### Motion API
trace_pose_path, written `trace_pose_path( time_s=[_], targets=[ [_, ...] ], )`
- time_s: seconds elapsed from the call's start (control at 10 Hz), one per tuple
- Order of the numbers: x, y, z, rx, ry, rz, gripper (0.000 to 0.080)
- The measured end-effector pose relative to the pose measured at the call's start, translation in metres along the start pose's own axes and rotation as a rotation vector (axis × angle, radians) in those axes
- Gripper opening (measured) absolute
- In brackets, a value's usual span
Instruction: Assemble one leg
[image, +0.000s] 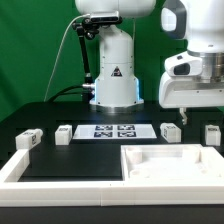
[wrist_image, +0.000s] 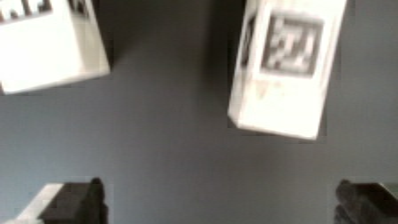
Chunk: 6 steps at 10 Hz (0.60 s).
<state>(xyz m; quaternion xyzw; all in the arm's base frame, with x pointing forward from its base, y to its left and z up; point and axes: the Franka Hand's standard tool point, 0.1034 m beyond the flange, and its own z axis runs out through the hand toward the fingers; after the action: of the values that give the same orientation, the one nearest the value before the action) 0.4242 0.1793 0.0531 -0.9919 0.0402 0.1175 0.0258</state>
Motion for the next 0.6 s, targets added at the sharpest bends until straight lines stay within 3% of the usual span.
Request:
trace_pose_path(
  time_s=[0.3, 0.6],
  targets=[
    [0.003, 0.001, -0.0033, 0.004, -0.253, -0.027, 0.0649],
    [-0.0009, 0.0031, -0.0004, -0.018, -0.479, -0.024, 0.0649]
  ],
)
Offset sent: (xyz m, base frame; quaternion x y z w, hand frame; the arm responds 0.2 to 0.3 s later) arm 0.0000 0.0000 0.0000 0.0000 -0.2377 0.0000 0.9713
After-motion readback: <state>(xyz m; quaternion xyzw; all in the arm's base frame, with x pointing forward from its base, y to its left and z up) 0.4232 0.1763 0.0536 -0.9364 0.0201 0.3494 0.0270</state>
